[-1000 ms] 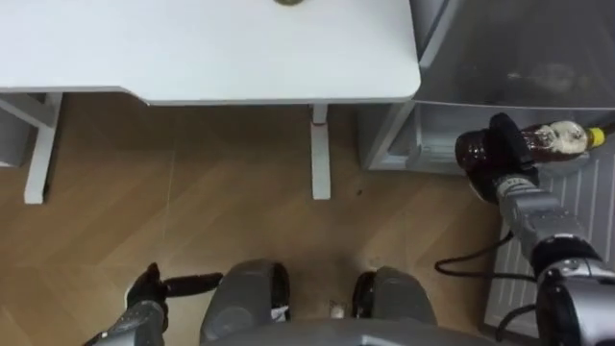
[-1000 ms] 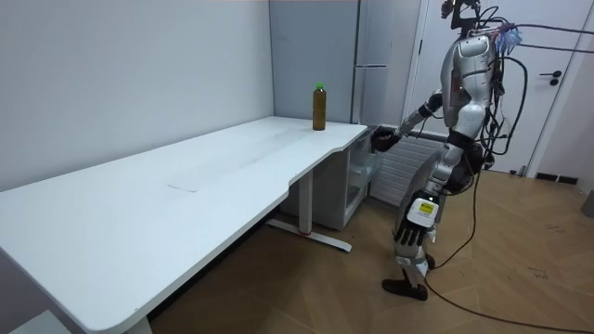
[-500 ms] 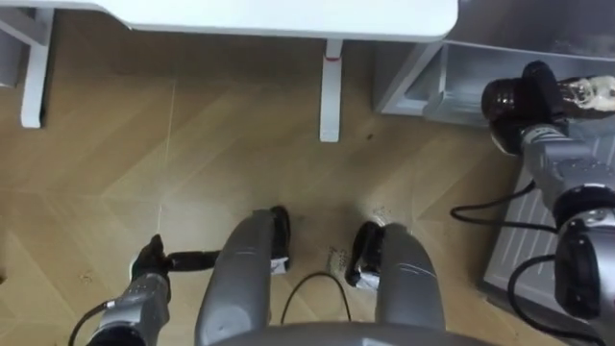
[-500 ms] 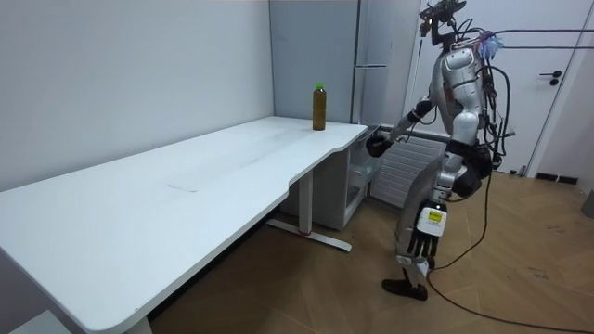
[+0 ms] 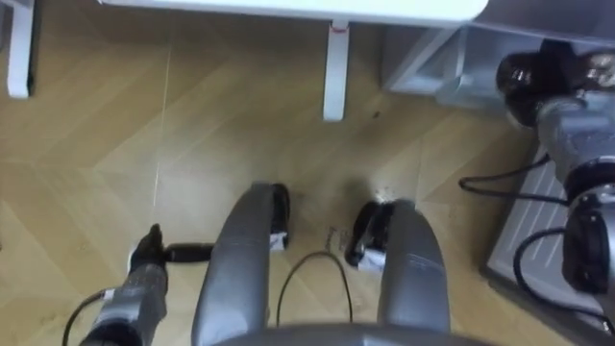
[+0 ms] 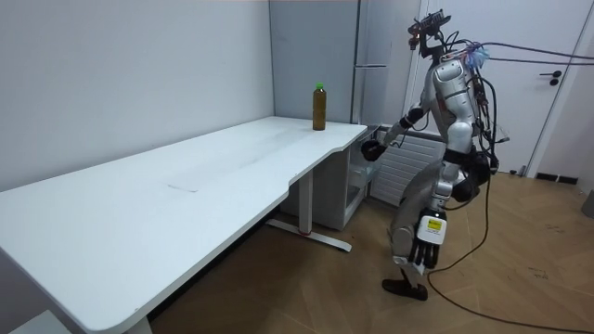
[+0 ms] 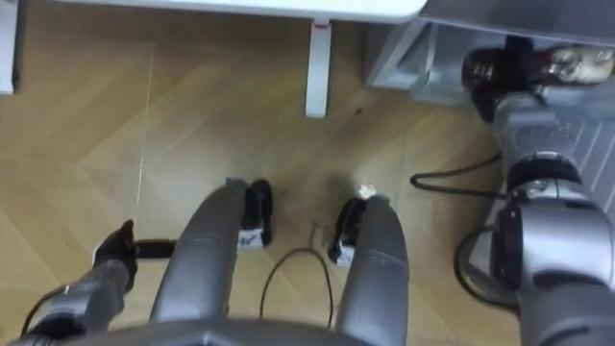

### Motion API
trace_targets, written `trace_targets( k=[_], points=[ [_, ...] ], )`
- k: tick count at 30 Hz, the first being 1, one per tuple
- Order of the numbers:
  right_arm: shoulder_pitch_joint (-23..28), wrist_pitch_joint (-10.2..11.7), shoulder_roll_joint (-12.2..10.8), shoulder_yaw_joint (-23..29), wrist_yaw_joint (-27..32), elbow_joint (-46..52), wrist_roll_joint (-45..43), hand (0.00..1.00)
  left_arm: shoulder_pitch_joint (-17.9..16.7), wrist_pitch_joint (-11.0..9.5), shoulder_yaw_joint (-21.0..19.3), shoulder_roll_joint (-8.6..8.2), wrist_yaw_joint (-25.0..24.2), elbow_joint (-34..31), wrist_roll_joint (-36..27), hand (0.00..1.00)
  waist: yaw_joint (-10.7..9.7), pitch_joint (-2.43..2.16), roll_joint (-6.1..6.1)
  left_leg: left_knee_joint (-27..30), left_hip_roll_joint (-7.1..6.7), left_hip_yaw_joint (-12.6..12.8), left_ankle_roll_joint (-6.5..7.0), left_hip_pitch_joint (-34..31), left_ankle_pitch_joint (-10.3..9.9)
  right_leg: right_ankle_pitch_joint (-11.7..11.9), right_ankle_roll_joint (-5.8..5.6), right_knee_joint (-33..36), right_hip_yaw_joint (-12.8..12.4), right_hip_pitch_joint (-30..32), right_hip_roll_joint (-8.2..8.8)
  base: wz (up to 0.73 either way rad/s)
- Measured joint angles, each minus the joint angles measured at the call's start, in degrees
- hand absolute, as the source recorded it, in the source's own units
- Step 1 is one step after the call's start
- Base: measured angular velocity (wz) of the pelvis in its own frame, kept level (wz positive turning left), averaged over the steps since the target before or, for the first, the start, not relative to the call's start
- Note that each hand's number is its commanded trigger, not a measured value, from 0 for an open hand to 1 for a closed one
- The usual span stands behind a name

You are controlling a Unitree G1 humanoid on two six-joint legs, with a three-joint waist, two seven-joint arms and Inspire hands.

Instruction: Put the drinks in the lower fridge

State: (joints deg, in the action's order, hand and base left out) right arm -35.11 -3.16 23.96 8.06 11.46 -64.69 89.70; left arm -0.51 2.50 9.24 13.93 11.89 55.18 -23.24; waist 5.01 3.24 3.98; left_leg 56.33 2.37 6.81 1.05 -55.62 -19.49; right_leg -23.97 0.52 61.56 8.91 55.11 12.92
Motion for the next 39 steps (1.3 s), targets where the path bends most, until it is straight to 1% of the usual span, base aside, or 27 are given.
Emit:
trace_targets(
  k=[2, 5, 6, 7, 10, 14, 17, 23, 27, 30, 31, 35, 39],
  points=[
    [-0.02, 0.01, 0.17, 0.0, 0.01, 0.0, -0.09, 1.0, -0.06, 0.03, 0.0, 0.18, 0.38, 0.1, 0.2, 0.0, -0.07, 0.03, 0.05, 1.83, 0.16, -0.12, -0.07, -0.15, -0.99, -1.0, -0.04, 1.64, -0.23, 0.07, 0.03, 0.0],
    [-0.22, 0.02, 0.52, 0.0, 0.79, 0.67, -0.55, 1.0, -0.2, 0.02, -0.01, 0.26, 0.53, -0.07, 0.26, 0.0, -0.07, 0.03, 0.06, 3.65, 0.34, -0.12, 0.0, -0.52, -1.91, -1.84, -0.08, 3.33, -0.45, 0.35, 0.16, 0.0],
    [-0.4, 0.03, 0.68, 0.0, 1.04, 0.9, -0.55, 0.39, -0.2, 0.01, -0.02, 0.28, 0.68, -0.13, 0.27, 0.0, -0.07, 0.03, 0.06, 4.08, 0.36, -0.13, 0.01, -0.76, -2.03, -1.97, -0.09, 3.68, -0.51, 0.58, 0.2, 0.0],
    [-1.01, 0.11, 1.06, 0.0, 1.17, 0.96, -0.53, 0.0, -0.2, -0.01, -0.02, 0.29, 1.12, -0.24, 0.28, 0.0, -0.06, 0.03, 0.06, 5.03, 0.38, -0.11, 0.08, -1.26, -2.38, -2.23, 0.01, 4.63, -0.59, 1.1, 0.37, 0.0],
    [-2.13, 1.05, 1.51, 0.0, 1.3, 0.97, -0.54, 0.0, -0.32, -0.03, -0.02, 0.55, 1.6, -0.23, 0.31, 0.0, 0.0, 0.02, 0.04, 7.56, 0.36, -0.15, 0.17, -2.22, -3.41, -3.31, 0.16, 7.14, -0.62, 1.97, 0.99, 0.02],
    [-2.43, 1.69, 1.62, -0.06, 1.37, 1.44, -0.45, 0.0, -0.64, -0.01, 0.04, 0.72, 1.72, -0.63, 0.28, 0.0, 0.15, 0.0, 0.0, 9.57, 0.37, -0.67, 0.23, -2.75, -4.18, -4.23, -0.06, 8.78, -0.61, 2.06, 1.02, 0.02],
    [-2.46, 1.9, 1.7, -0.31, 1.6, 1.49, -0.07, 0.0, -1.81, 0.0, 0.07, 0.81, 1.76, -2.01, 0.28, 0.0, 0.24, -0.04, -0.07, 10.3, 0.43, -0.62, 0.34, -2.74, -4.48, -4.45, -0.2, 9.4, -0.81, 2.06, 1.02, 0.0],
    [-2.44, 1.91, 1.73, -0.32, 1.72, 1.47, 0.09, 0.0, -3.53, 0.05, 0.09, 0.88, 1.76, -2.36, 0.26, 0.0, 0.23, -0.05, -0.09, 10.43, 0.48, -0.63, 0.34, -2.7, -4.48, -4.46, -0.21, 9.52, -0.8, 2.0, 0.99, 0.0],
    [-2.04, 1.92, 1.73, -0.32, 1.75, 1.46, 0.11, 0.0, -3.87, 0.05, 0.09, 0.93, 1.75, -2.37, 0.21, 0.0, 0.26, -0.06, -0.13, 10.57, 0.48, -0.63, 0.31, -2.68, -4.5, -4.58, -0.14, 9.76, -0.79, 1.98, 1.03, 0.0],
    [-1.2, 1.99, 1.74, -0.33, 2.18, 1.38, 0.07, 0.0, -4.26, 0.06, 0.08, 1.26, 1.64, -2.56, 0.26, 0.0, 0.32, -0.08, -0.16, 10.99, 0.61, -0.63, 0.2, -2.67, -4.74, -4.81, 0.02, 10.19, -0.8, 2.01, 1.03, -0.02],
    [-0.95, 2.31, 1.81, -0.34, 2.05, 1.38, 0.0, 0.0, -4.38, 0.08, 0.07, 1.47, 1.55, -2.68, 0.26, 0.0, 0.31, -0.09, -0.17, 11.18, 0.85, -0.58, 0.17, -2.68, -4.82, -4.9, 0.18, 10.29, -0.72, 2.01, 0.96, -0.06],
    [-0.81, 3.26, 3.58, -0.66, 0.51, 2.1, 0.04, 0.0, -5.56, 0.09, 0.07, 2.09, 1.28, -4.77, 0.27, 0.0, 0.3, -0.12, -0.23, 11.29, 1.02, -0.59, 0.13, -2.56, -4.83, -4.9, 0.38, 10.38, -0.58, 1.88, 0.94, -0.01],
    [-0.2, 3.27, 3.81, -2.42, -0.02, 2.37, 0.26, 0.0, -6.12, 0.47, 0.08, 2.6, 1.05, -4.69, 0.3, 0.0, 0.39, -0.12, -0.22, 11.25, 1.1, -0.52, -0.03, -1.89, -4.95, -4.9, 0.38, 10.35, -0.76, 1.35, 0.76, -0.02]
  ],
)
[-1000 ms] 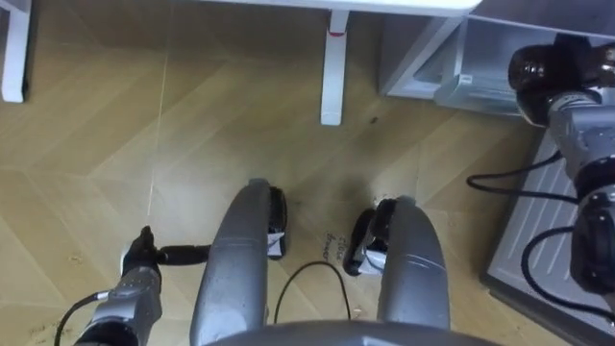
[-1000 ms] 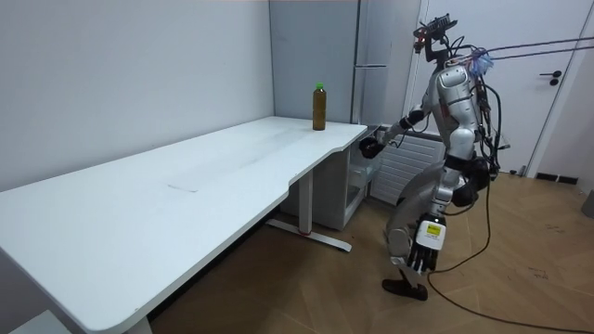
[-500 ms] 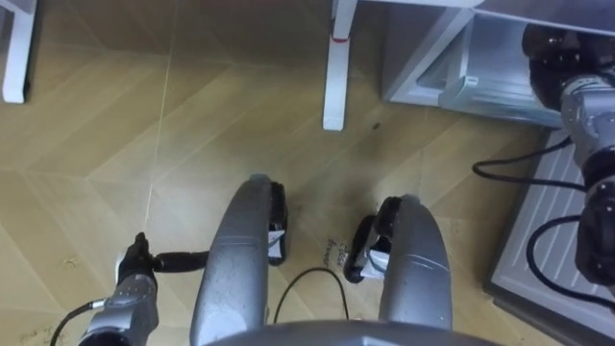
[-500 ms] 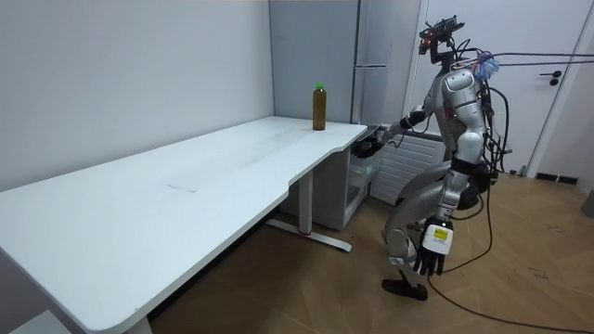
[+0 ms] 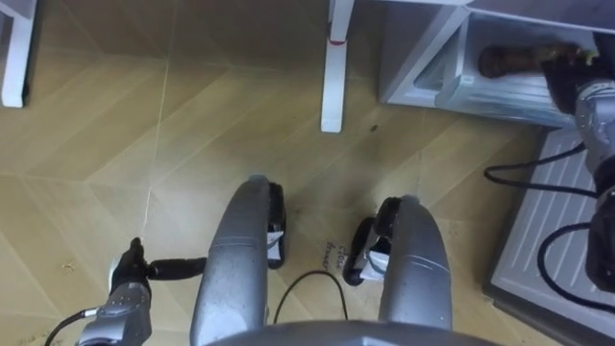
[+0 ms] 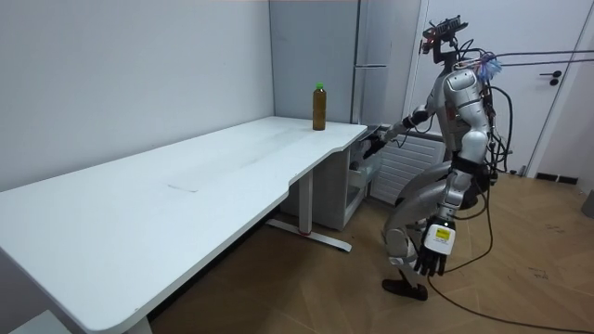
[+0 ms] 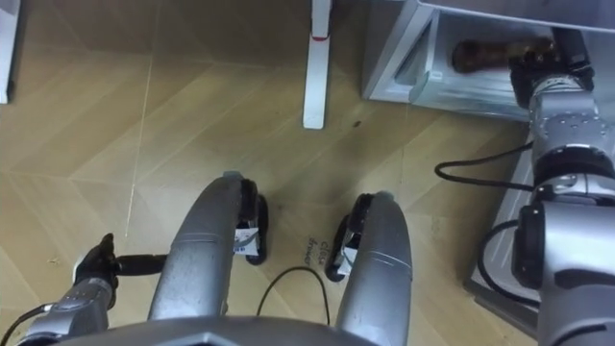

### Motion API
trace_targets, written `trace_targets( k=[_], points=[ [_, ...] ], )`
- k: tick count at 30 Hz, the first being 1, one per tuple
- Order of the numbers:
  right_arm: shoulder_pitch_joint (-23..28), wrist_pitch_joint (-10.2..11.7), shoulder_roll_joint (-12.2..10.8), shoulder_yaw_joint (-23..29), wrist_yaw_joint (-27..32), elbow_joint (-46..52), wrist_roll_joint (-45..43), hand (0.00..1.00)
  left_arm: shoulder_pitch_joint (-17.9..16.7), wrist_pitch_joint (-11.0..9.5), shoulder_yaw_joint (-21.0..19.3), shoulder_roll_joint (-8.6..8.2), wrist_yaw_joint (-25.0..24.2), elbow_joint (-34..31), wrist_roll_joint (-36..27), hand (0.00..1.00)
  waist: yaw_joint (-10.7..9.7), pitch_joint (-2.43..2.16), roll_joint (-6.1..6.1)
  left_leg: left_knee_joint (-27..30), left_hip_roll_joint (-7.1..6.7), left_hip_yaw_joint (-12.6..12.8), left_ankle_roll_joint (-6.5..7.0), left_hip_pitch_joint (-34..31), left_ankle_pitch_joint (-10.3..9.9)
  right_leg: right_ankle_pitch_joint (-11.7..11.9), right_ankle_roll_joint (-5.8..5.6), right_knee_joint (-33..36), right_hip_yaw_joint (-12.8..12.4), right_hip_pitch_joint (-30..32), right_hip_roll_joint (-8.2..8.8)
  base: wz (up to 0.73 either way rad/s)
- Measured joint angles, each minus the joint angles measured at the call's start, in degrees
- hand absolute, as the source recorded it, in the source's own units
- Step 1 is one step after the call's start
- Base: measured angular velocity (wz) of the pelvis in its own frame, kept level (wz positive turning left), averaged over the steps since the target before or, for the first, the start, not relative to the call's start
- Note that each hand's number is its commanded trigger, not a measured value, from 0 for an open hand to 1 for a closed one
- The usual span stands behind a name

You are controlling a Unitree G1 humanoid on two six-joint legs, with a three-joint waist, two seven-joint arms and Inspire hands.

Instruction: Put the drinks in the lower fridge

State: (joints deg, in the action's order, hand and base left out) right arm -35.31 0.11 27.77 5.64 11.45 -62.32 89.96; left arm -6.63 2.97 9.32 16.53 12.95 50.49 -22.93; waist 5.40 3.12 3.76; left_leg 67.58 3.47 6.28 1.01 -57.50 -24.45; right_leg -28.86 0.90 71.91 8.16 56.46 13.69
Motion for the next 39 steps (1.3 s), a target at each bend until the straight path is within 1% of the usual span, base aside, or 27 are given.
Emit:
trace_targets(
  k=[4, 12, 16, 19, 21, 22, 23, 26, 28, 30, 33, 34, 36, 39],
  points=[
    [0.09, 0.0, 0.0, -0.01, -0.33, 0.09, 0.06, 0.0, -0.22, 0.54, -0.01, 0.21, -0.21, -0.13, 0.1, 0.0, 0.17, 0.0, 0.0, -0.04, 0.07, 0.07, -0.01, 0.17, 0.01, -0.02, 0.07, 0.04, -0.07, -0.09, -0.07, 0.0],
    [0.93, -0.03, 0.0, -0.28, -1.25, 0.03, -0.25, 0.0, -0.55, 0.57, 0.01, 0.23, -0.22, -0.17, 0.02, 0.0, 0.42, -0.03, 0.02, -0.24, 0.08, 0.08, -0.01, 1.19, 0.0, 0.01, 0.1, -0.24, 0.13, -1.18, 0.04, 0.0],
    [2.72, -0.25, -0.05, -1.25, -1.83, -0.32, 0.37, 0.0, -0.6, 0.59, 0.35, 0.24, -0.4, -0.08, 0.01, 0.0, 1.08, -0.07, 0.17, -1.43, 0.05, 0.04, -0.07, 3.95, -0.01, 0.01, 0.09, -1.48, 0.45, -4.05, 0.03, 0.0],
    [3.02, -0.28, -0.1, -2.24, -2.16, -1.76, 0.53, 0.0, -0.7, 0.6, 1.2, 0.23, -0.85, 0.09, 0.01, 0.0, 1.34, -0.1, 0.22, -2.54, -0.04, 0.03, -0.1, 5.6, 0.01, 0.1, -0.15, -2.69, 0.49, -5.77, -0.24, 0.0],
    [3.02, -0.6, -0.15, -2.24, -2.51, -2.52, 0.48, 0.0, -0.75, 0.67, 1.56, 0.19, -1.24, 0.14, 0.0, 0.0, 1.27, -0.1, 0.24, -3.27, 0.21, -0.01, -0.12, 6.15, 0.04, 0.45, -0.52, -3.79, 0.43, -6.39, -0.86, -0.08],
    [3.06, -1.11, -0.2, -2.24, -2.85, -3.02, 0.41, 0.0, -0.88, 0.73, 1.54, 0.17, -1.28, 0.2, 0.0, 0.0, 1.5, -0.11, 0.22, -3.86, 0.77, 0.08, -0.14, 6.69, 0.05, 0.85, -0.51, -4.92, 0.56, -7.08, -1.43, -0.18],
    [3.24, -1.7, -0.41, -2.24, -2.91, -3.63, 0.19, 0.0, -1.09, 0.82, 1.51, 0.17, -1.3, 0.29, 0.0, 0.0, 1.74, -0.11, 0.22, -4.74, 1.0, 0.03, -0.22, 7.76, 0.12, 1.32, -0.57, -6.29, 0.79, -8.24, -1.88, -0.14],
    [4.21, -2.78, -0.43, -2.22, -2.92, -4.98, 0.04, 0.0, -1.21, 0.81, 0.95, 0.11, -2.23, 0.55, 0.11, 0.0, 1.87, -0.14, 0.21, -7.61, 0.9, 0.11, -0.1, 10.39, 0.4, 2.09, -0.95, -9.62, 1.4, -11.21, -2.04, -0.02],
    [5.07, -2.79, -0.43, -2.2, -3.7, -5.31, -0.1, 0.0, -1.16, 0.81, 0.87, 0.1, -2.48, 0.54, 0.13, 0.0, 2.1, -0.17, 0.14, -8.83, 0.91, 0.24, -0.07, 11.61, 0.41, 2.56, -1.13, -11.21, 1.68, -12.5, -2.1, -0.06],
    [5.37, -3.3, -0.43, -2.2, -4.83, -7.25, -0.55, 0.0, -1.06, 0.77, 0.6, 0.1, -2.78, 0.56, 0.1, 0.0, 2.16, -0.2, 0.09, -10.06, 0.88, 0.33, -0.02, 13.26, 0.41, 2.87, -1.35, -12.73, 2.06, -14.29, -2.1, -0.02],
    [7.51, -4.1, -0.6, -2.21, -6.08, -8.78, -0.99, 0.0, -0.66, 0.73, -0.03, -0.26, -3.87, 0.99, 0.08, 0.0, 2.42, -0.26, -0.01, -14.18, 0.45, 1.24, 0.26, 18.31, 0.68, 3.25, -1.97, -16.47, 2.12, -18.95, -1.94, 0.0],
    [7.92, -4.28, -0.6, -2.17, -6.34, -9.11, -1.5, 0.0, -0.62, 0.71, -0.32, -0.31, -4.13, 1.2, 0.07, 0.0, 2.39, -0.33, -0.12, -15.03, 0.27, 1.19, 0.21, 19.19, 0.82, 3.34, -2.09, -17.31, 2.24, -19.88, -1.94, 0.08],
    [10.0, -4.9, -0.6, -2.05, -6.68, -9.11, -2.94, 0.0, -0.69, 0.66, -1.78, -0.24, -5.35, 1.38, 0.04, 0.0, 2.0, -0.6, -0.4, -18.47, -0.25, 0.76, 0.05, 22.19, 1.73, 4.07, -2.38, -20.85, 3.26, -23.37, -1.99, 0.13],
    [12.65, -5.14, -0.97, -2.06, -7.96, -9.42, -4.45, 0.0, -0.83, 0.29, -2.35, -0.24, -6.51, 2.54, 0.02, 0.0, 1.74, -0.69, -0.51, -21.62, -0.49, 0.68, -0.02, 25.95, 2.2, 4.65, -2.78, -24.26, 3.95, -27.5, -2.24, 0.08]
  ],
)
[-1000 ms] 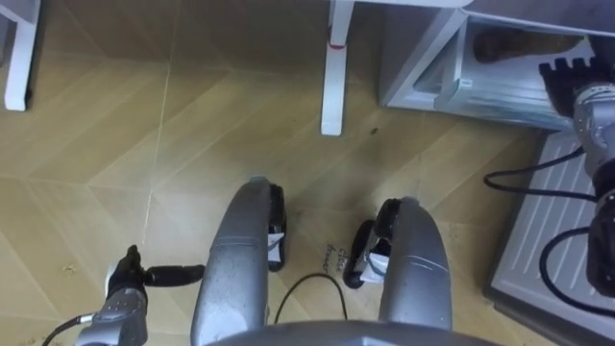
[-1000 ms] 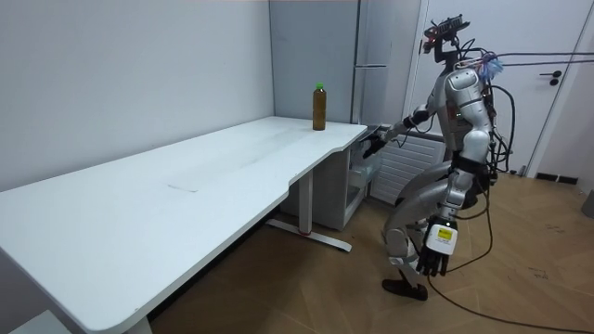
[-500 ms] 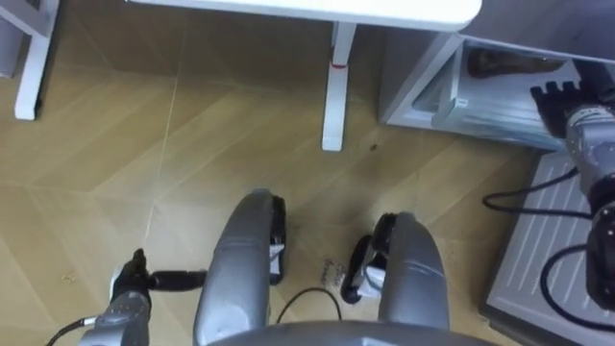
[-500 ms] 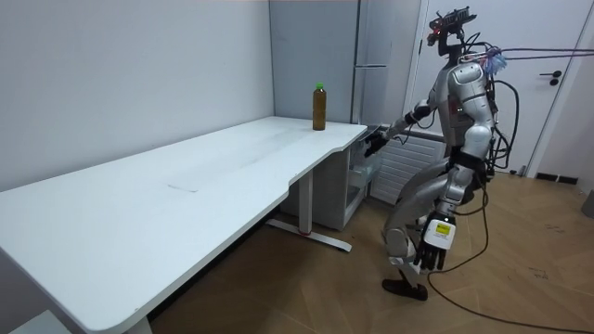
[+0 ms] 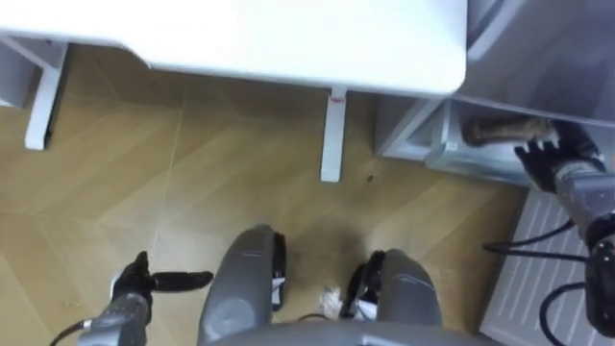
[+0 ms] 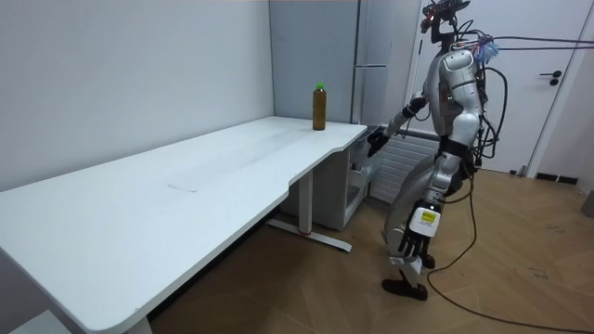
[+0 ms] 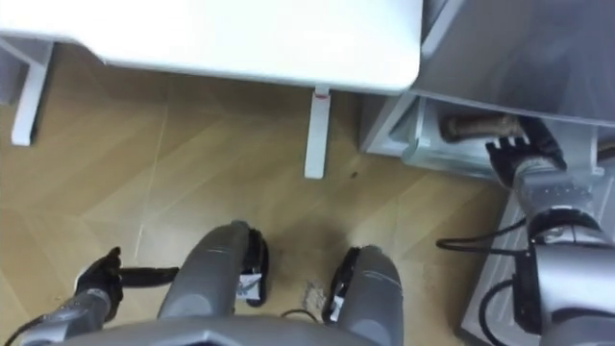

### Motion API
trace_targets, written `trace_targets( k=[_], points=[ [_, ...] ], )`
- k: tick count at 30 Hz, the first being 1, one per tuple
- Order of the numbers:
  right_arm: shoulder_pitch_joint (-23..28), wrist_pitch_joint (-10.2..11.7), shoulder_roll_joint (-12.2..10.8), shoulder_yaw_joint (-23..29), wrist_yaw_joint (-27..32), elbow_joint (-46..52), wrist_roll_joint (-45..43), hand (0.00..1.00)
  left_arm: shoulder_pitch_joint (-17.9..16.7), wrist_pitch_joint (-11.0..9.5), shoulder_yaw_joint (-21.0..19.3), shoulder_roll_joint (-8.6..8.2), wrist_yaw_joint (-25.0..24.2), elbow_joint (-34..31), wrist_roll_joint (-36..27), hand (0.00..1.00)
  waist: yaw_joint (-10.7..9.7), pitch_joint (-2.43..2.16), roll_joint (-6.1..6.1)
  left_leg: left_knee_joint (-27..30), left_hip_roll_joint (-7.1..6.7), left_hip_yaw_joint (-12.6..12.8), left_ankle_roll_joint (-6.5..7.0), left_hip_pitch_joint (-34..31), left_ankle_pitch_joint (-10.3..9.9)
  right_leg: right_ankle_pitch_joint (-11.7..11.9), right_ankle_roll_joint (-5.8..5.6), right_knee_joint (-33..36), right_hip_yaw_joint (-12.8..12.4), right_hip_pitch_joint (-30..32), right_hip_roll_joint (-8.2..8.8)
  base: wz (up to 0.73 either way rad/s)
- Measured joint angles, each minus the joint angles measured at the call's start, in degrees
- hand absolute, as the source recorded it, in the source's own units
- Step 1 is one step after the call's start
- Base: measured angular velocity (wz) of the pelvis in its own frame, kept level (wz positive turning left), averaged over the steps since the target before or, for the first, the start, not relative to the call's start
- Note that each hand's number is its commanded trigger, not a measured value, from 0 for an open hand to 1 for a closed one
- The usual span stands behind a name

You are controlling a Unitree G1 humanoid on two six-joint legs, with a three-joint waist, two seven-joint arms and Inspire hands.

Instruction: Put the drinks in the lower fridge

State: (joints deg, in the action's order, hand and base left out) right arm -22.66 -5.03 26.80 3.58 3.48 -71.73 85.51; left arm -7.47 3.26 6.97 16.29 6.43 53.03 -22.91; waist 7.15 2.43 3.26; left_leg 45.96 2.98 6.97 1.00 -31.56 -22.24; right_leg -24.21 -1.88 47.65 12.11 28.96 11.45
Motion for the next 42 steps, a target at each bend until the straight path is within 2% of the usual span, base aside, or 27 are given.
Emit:
trace_targets(
  k=[1, 4, 5, 6, 7, 8, 9, 12, 15, 17, 20, 23, 25, 29, 34, 37, 38, 39, 42],
  points=[
    [1.78, 0.01, -0.36, 0.04, -1.42, 0.05, -1.04, 0.0, -0.74, -0.02, -0.17, 0.02, -0.54, -0.07, 0.08, 0.0, -0.71, -0.33, -0.1, -1.66, -0.25, -0.42, -0.11, 1.92, 0.22, 0.25, -0.24, -1.94, 0.72, -2.28, -0.05, 0.12],
    [6.27, 0.06, -0.72, 0.45, -5.07, 0.68, -3.95, 0.0, -2.69, -0.57, -0.55, -0.18, -2.0, 0.0, 0.06, 0.0, -1.75, -0.65, 0.02, -6.84, -0.73, -0.44, -0.29, 7.74, 1.13, 1.56, -1.03, -7.55, 0.98, -8.27, -0.82, 0.01],
    [7.91, 0.07, -0.92, 0.46, -6.04, 0.73, -4.88, 0.0, -3.76, -0.86, -1.45, -0.4, -2.5, 0.0, 0.1, 0.0, -2.15, -1.0, 0.12, -9.03, -0.73, -0.39, -0.47, 10.18, 1.53, 2.31, -1.15, -10.07, 1.24, -10.78, -1.25, -0.07],
    [8.69, 0.06, -0.92, 0.46, -6.53, 0.81, -5.05, 0.0, -4.09, -0.87, -1.71, -0.43, -2.72, 0.0, 0.1, 0.0, -2.32, -1.12, 0.19, -10.07, -0.71, -0.36, -0.52, 11.3, 1.78, 2.71, -1.19, -11.27, 1.43, -12.02, -1.43, -0.07],
    [10.32, 0.07, -0.92, 0.5, -7.7, 0.84, -5.31, 0.0, -4.63, -0.9, -2.37, -0.48, -3.23, 0.03, 0.17, 0.0, -2.64, -1.42, 0.46, -12.39, -0.7, -0.21, -0.64, 13.68, 2.36, 3.52, -1.27, -13.96, 1.69, -14.4, -1.82, 0.0],
    [12.12, 0.12, -0.93, 0.57, -8.76, 1.05, -5.46, 0.0, -5.29, -1.24, -2.54, -0.46, -3.34, 0.1, 0.11, 0.0, -3.45, -1.95, 0.6, -14.51, -0.66, -0.36, -0.76, 15.87, 2.97, 4.47, -1.38, -16.61, 2.28, -17.08, -2.32, 0.0],
    [13.12, 0.11, -0.95, 0.56, -9.2, 1.62, -5.47, 0.0, -5.68, -1.47, -2.58, -0.45, -3.38, 0.09, 0.15, 0.0, -3.59, -2.19, 0.68, -15.5, -0.68, -0.47, -0.9, 17.06, 3.3, 5.03, -1.45, -18.07, 2.32, -18.31, -2.7, 0.0],
    [17.86, 0.2, -1.72, 0.57, -11.61, 3.97, -5.29, 0.0, -7.43, -1.7, -3.21, -0.45, -3.6, 0.12, 0.6, 0.0, -4.08, -2.56, 1.31, -21.91, -0.73, -0.09, -1.32, 23.42, 5.13, 7.54, -1.59, -25.33, 2.54, -24.94, -3.98, -0.07],
    [21.73, 0.23, -3.59, 2.4, -12.39, 6.26, -5.79, 0.0, -9.09, -1.72, -5.17, -1.51, -3.65, 0.0, 0.59, 0.0, -4.49, -2.47, 1.38, -25.08, -0.59, 0.0, -1.69, 27.72, 5.69, 9.05, -1.65, -30.36, 2.66, -29.88, -5.11, -0.02],
    [24.67, 0.45, -5.59, 4.11, -12.42, 8.76, -6.32, 0.0, -10.54, -1.78, -6.81, -2.8, -3.62, -0.18, 0.58, 0.0, -5.28, -2.42, 0.97, -26.06, -0.56, -0.16, -1.72, 29.59, 5.7, 9.75, -1.85, -32.75, 3.08, -32.02, -5.52, 0.05],
    [28.25, 0.51, -7.46, 4.35, -13.14, 10.87, -6.06, 0.0, -11.57, -1.86, -6.89, -3.49, -3.1, -0.13, 0.59, 0.0, -5.26, -2.42, 0.34, -26.52, -0.62, -0.16, -1.72, 30.27, 5.7, 10.14, -1.95, -33.97, 3.39, -33.17, -5.58, 0.0],
    [28.89, 0.73, -8.81, 4.35, -14.35, 8.91, -7.33, 0.0, -12.12, -1.86, -6.9, -3.94, -3.07, -0.13, 0.6, 0.0, -5.77, -2.02, -0.5, -27.1, -0.8, -0.49, -1.69, 31.5, 5.73, 10.51, -2.09, -34.84, 3.87, -34.73, -5.61, 0.05],
    [29.54, 0.77, -9.89, 4.36, -14.79, 7.31, -8.91, 0.0, -12.26, -1.86, -7.25, -4.39, -2.94, -0.03, 0.68, 0.0, -5.8, -1.72, -0.45, -27.74, -0.89, -0.53, -1.69, 32.96, 5.74, 10.55, -2.15, -35.14, 3.95, -36.09, -5.62, 0.04],
    [30.31, 0.74, -12.57, 4.36, -15.03, 6.48, -16.41, 0.0, -12.3, -1.96, -9.22, -5.35, -3.17, -0.1, 1.09, 0.0, -6.59, -1.91, -0.93, -28.45, -0.94, -0.91, -1.76, 33.21, 5.89, 10.55, -2.15, -35.11, 4.23, -36.76, -5.66, 0.03],
    [32.47, 0.6, -13.56, 3.86, -14.83, 3.6, -17.17, 0.0, -12.57, -2.01, -9.17, -5.5, -3.11, 0.09, 1.05, 0.0, -6.73, -2.01, -1.08, -28.48, -1.02, -1.6, -1.81, 33.43, 6.02, 10.56, -2.15, -35.15, 5.2, -37.25, -5.65, 0.08],
    [33.29, 0.3, -13.65, 3.86, -14.84, 2.22, -17.72, 0.0, -13.31, -2.01, -9.18, -5.56, -3.11, 0.09, 1.06, 0.0, -6.8, -1.83, -1.27, -28.65, -1.05, -1.72, -1.83, 34.16, 6.04, 10.56, -2.15, -35.33, 5.34, -38.05, -5.65, 0.02],
    [33.41, 0.26, -13.65, 3.99, -14.96, 1.72, -18.7, 0.0, -13.63, -2.0, -9.26, -5.59, -3.05, 0.1, 1.08, 0.0, -6.97, -1.98, -1.37, -28.72, -1.11, -1.79, -1.83, 34.39, 6.04, 10.57, -2.16, -35.59, 5.39, -38.34, -5.65, 0.0],
    [33.24, 0.26, -13.65, 4.19, -15.02, 1.17, -19.91, 0.0, -13.62, -2.0, -9.46, -5.66, -3.0, 0.18, 1.08, 0.0, -7.02, -1.97, -1.33, -28.74, -1.17, -1.84, -1.83, 34.56, 6.04, 10.58, -2.17, -35.84, 5.41, -38.62, -5.65, 0.0],
    [32.91, 0.28, -13.66, 4.09, -15.14, -0.57, -32.12, 0.0, -13.24, -2.05, -11.23, -6.23, -2.91, 1.04, 1.12, 0.0, -6.92, -2.02, -1.25, -29.22, -1.28, -1.9, -1.83, 35.34, 6.2, 10.67, -2.21, -36.2, 5.44, -39.39, -5.65, 0.0]
  ],
)
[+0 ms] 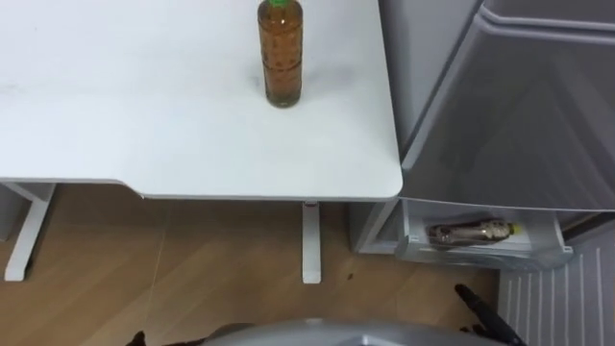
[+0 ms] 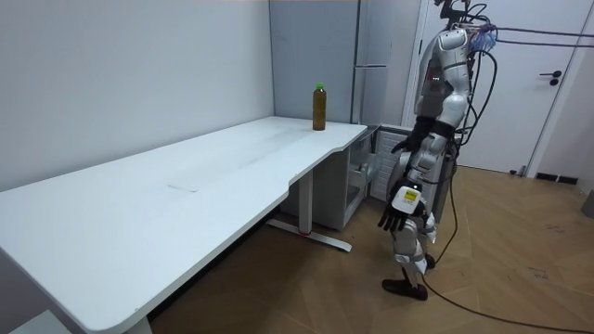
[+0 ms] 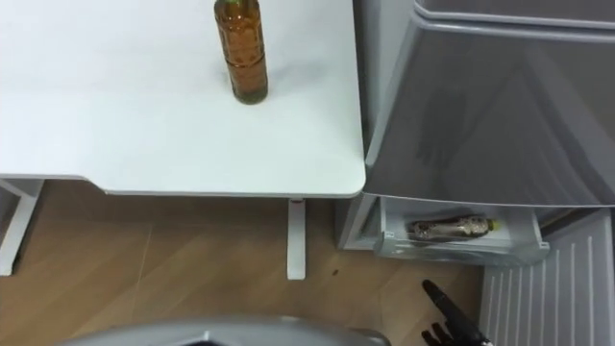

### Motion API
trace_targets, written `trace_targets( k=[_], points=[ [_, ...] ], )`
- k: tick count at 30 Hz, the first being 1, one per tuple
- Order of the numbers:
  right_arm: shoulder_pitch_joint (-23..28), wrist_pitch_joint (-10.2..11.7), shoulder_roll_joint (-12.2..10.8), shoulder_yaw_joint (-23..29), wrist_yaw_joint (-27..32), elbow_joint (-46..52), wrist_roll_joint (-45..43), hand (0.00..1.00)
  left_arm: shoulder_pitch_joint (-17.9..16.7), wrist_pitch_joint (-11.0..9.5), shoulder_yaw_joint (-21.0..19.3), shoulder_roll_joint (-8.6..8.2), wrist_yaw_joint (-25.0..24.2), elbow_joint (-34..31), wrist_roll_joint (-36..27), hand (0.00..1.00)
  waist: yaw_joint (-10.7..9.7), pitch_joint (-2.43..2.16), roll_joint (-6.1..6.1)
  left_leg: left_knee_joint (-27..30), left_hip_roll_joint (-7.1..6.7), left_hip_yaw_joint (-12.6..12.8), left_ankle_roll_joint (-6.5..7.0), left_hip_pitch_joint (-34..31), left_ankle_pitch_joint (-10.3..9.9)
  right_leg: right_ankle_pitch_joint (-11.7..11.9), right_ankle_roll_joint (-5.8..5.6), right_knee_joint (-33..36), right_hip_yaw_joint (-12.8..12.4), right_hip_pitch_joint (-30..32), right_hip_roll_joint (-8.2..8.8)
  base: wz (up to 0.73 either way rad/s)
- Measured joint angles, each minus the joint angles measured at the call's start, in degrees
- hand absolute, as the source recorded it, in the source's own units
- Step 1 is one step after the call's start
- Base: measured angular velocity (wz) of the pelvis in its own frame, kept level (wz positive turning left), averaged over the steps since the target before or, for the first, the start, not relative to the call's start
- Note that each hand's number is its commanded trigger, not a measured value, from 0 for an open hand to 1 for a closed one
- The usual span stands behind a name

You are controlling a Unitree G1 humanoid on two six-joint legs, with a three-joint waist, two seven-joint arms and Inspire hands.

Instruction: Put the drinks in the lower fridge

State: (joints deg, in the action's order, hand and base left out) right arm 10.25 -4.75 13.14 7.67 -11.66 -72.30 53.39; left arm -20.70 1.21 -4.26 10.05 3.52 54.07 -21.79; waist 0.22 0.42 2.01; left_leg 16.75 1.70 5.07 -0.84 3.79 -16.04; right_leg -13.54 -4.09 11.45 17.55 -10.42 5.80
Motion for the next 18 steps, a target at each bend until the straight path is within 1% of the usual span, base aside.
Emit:
trace_targets(
  k=[2, 5, 9, 11, 15, 16, 17, 18],
  points=[
    [-0.33, -0.02, 0.0, -1.83, -0.11, -0.46, -10.25, 0.0, 0.1, 0.03, -0.24, 0.01, -0.01, 0.07, 1.05, 0.0, 0.18, -0.01, 0.14, -0.35, -0.03, -0.02, -0.03, -0.27, 0.37, 0.17, 0.08, -0.01, -0.08, 0.42, 0.0, 0.0],
    [-0.23, -0.4, -0.23, -4.76, 0.32, -1.4, -16.85, 0.0, 1.1, 0.48, -0.25, -0.02, 0.07, 0.07, 1.65, 0.0, 0.55, 0.0, 0.24, -1.08, -0.07, -0.01, -0.04, -0.1, 0.81, 0.28, 0.15, -0.08, -0.08, 0.51, 0.02, 0.0],
    [0.15, -0.36, -1.0, -4.7, 1.0, -2.13, -18.47, 0.0, 2.77, 0.98, -0.64, -0.48, 0.95, 1.9, 1.66, 0.0, 0.36, 0.0, 0.19, -1.18, -0.19, -0.32, -0.03, -0.03, 0.98, 0.54, 0.16, -0.86, 0.26, 0.0, -0.01, 0.03],
    [0.07, -0.33, -1.3, -4.74, 0.98, -2.78, -18.8, 0.0, 3.44, 0.97, -2.41, -1.08, 1.39, 1.97, 1.55, 0.0, 0.92, 0.01, 0.16, -1.45, -0.21, -0.05, -0.02, 0.19, 1.03, 0.6, 0.15, -0.85, -0.1, 0.07, -0.01, -0.06],
    [0.1, -0.07, -1.51, -4.73, 1.0, -3.34, -19.59, 0.0, 4.93, 0.87, -3.67, -1.27, 3.15, 1.84, 0.98, 0.0, 1.4, 0.02, -0.03, -1.35, -0.2, -0.03, -0.01, 0.05, 1.03, 0.74, 0.11, -0.89, -0.11, 0.16, 0.0, -0.02],
    [0.11, 0.2, -1.54, -4.61, 1.0, -3.89, -20.13, 0.0, 5.23, 0.78, -4.82, -1.32, 3.92, 1.16, 0.76, 0.0, 1.31, -0.22, -0.47, -1.25, -0.2, -0.05, 0.0, -0.11, 1.03, 0.75, 0.13, -0.89, -0.11, 0.36, 0.0, 0.0],
    [-0.04, 0.27, -1.55, -4.23, 1.04, -4.17, -20.41, 0.0, 5.99, 0.56, -6.48, -1.38, 5.0, 0.9, -0.19, 0.0, 1.42, -0.04, -0.25, -1.16, -0.19, -0.08, 0.0, -0.12, 1.03, 0.75, 0.13, -0.89, -0.11, 0.35, -0.01, 0.0],
    [-0.01, 0.28, -1.57, -3.9, 1.05, -4.16, -20.65, 0.0, 6.17, 0.52, -7.43, -1.45, 5.57, 0.34, -0.34, 0.0, 1.47, -0.28, -0.69, -1.13, -0.2, -0.14, 0.0, -0.09, 1.03, 0.75, 0.13, -0.89, -0.1, 0.28, -0.01, 0.03]
  ],
)
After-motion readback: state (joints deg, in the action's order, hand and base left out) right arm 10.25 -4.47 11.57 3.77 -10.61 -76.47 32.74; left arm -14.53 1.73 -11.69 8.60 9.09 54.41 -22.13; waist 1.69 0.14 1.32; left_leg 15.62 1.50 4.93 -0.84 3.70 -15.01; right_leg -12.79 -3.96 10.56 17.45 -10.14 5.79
